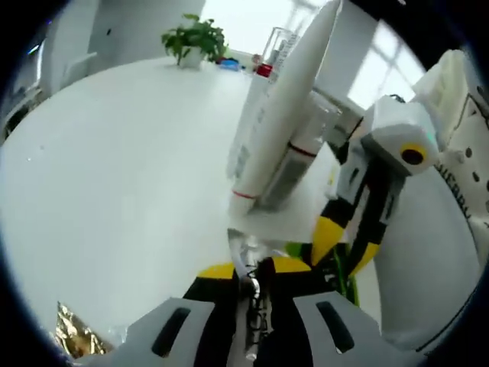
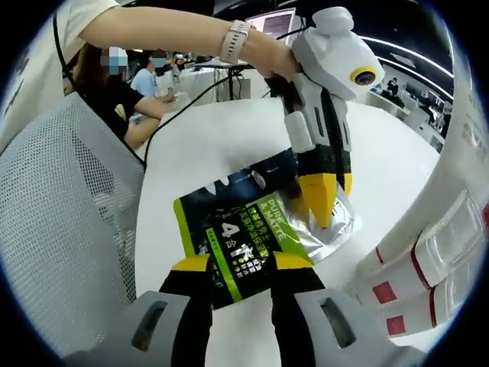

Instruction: Arrange the skincare products in the storage area until every visible bottle or jar stands upright without overlapping.

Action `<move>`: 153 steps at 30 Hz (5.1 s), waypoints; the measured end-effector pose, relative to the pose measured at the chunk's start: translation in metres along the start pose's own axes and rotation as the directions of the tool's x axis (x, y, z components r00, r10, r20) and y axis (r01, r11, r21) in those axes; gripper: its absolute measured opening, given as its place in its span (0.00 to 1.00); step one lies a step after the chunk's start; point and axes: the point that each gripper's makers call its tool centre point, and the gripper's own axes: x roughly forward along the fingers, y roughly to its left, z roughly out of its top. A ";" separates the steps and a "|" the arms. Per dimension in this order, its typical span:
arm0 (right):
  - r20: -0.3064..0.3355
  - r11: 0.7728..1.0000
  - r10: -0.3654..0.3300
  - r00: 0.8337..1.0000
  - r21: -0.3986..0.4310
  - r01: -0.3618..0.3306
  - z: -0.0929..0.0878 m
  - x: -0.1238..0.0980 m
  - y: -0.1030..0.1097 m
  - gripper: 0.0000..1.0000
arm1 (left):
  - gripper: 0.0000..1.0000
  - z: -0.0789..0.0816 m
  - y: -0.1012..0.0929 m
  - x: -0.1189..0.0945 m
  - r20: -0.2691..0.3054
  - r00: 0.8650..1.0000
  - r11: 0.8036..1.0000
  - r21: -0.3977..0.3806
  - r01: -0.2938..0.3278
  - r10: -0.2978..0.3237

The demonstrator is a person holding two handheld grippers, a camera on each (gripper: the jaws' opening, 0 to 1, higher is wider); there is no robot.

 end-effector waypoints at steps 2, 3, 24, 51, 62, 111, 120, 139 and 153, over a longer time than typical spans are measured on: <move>0.001 1.000 -0.002 1.000 0.002 0.002 0.000 0.000 0.000 0.30 | 0.14 0.000 0.005 -0.002 0.002 0.999 0.999 0.004 -0.033 0.033; 0.001 1.000 -0.003 1.000 0.004 0.003 0.000 0.000 0.000 0.30 | 0.14 0.000 0.006 -0.003 0.007 0.999 0.999 0.004 -0.047 0.047; -0.004 1.000 -0.004 1.000 0.006 0.004 -0.001 0.000 0.003 0.34 | 0.20 -0.017 -0.015 -0.047 0.033 0.980 0.979 0.047 -0.196 0.195; -0.036 1.000 -0.023 0.999 0.002 0.023 -0.005 0.003 0.009 0.44 | 0.23 -0.048 -0.009 -0.046 -0.035 0.971 0.971 -0.035 -0.236 0.234; -0.028 0.998 -0.060 0.998 0.034 0.061 0.000 0.002 -0.010 0.44 | 0.21 -0.037 0.004 -0.043 0.009 0.958 0.957 -0.052 -0.286 0.287; -0.013 0.974 -0.208 0.978 0.091 0.208 -0.002 -0.003 -0.047 0.28 | 0.18 0.000 0.051 -0.031 0.095 0.923 0.927 -0.081 -0.365 0.372; 0.004 0.971 -0.215 0.977 0.103 0.214 0.003 -0.012 -0.045 0.29 | 0.19 0.017 0.032 -0.044 0.140 0.908 0.919 -0.075 -0.387 0.394; 0.082 0.952 -0.270 0.959 0.170 0.253 0.024 -0.060 -0.030 0.33 | 0.27 0.012 -0.022 -0.089 0.140 0.814 0.825 -0.150 -0.545 0.564; 0.092 0.921 -0.341 0.936 0.234 0.313 0.029 -0.101 -0.026 0.52 | 0.39 0.005 -0.063 -0.111 0.138 0.781 0.787 -0.234 -0.572 0.609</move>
